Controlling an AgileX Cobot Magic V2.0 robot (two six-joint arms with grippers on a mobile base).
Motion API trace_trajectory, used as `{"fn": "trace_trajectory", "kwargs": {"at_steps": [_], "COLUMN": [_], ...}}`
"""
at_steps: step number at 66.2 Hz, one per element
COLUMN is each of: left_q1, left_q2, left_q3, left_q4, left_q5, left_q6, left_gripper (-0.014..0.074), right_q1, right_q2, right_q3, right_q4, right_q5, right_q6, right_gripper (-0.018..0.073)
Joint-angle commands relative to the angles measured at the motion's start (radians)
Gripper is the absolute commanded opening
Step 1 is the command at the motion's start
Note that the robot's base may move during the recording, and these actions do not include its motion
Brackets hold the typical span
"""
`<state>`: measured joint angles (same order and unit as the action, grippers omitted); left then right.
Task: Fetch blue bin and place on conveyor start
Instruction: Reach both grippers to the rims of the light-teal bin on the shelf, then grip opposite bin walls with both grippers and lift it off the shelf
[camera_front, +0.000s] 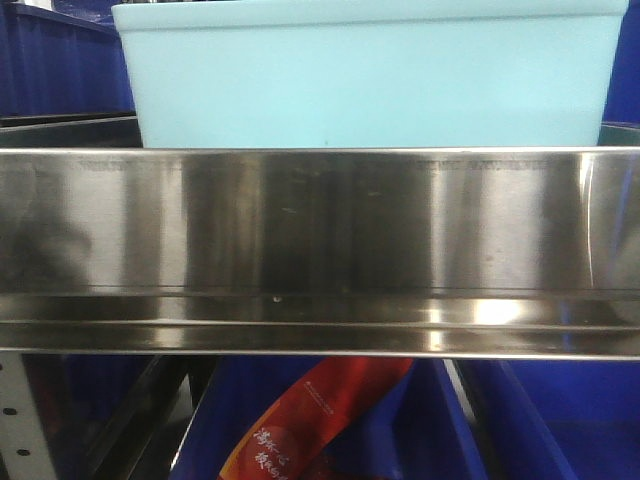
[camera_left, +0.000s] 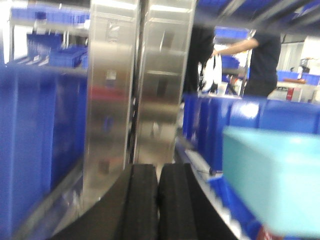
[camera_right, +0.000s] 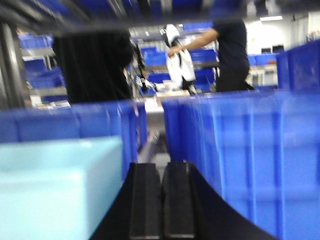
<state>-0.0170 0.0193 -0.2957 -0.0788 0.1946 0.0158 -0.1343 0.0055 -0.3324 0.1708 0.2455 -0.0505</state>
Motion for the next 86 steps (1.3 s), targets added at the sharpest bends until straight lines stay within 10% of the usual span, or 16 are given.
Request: {"fn": "trace_trajectory", "kwargs": {"at_steps": [1,16,25,36,52,68,86], "left_q1": [-0.005,-0.007,-0.042,-0.337,-0.649,-0.631,-0.481], "left_q2": [0.059,0.282,0.398,0.473,0.776,1.165,1.491], "left_q3": [-0.13,-0.341,-0.415,-0.496,-0.666,-1.003,-1.413], "left_q4": [0.033,0.019,0.014,0.013,-0.005,0.014,0.095], "left_q5": [0.107,0.186,0.245,0.336,0.328,0.449,0.778], "left_q6": [0.005,0.007,0.012,0.14,0.024,-0.091,-0.211], "left_gripper": [0.018,0.0462,0.0503,0.0509,0.0508,0.0508,0.0508], "right_q1": [-0.002,-0.002,0.0,0.045,0.184,0.216,0.216], "right_q2": [0.044,0.216,0.301,0.416,0.622,0.894,1.188], "right_q3": [-0.133,-0.283,-0.301,-0.428,-0.6,-0.817,-1.145], "right_q4": [0.003,-0.029,-0.029,0.037,0.053,0.042,-0.251], "right_q5": [0.115,0.159,0.133,0.25,0.358,0.485,0.8], "right_q6": [-0.001,-0.001,-0.057,-0.189,-0.189,-0.143,0.162], "right_gripper": [-0.0027,0.0569,0.057,0.057,0.057,0.057,0.057]}}
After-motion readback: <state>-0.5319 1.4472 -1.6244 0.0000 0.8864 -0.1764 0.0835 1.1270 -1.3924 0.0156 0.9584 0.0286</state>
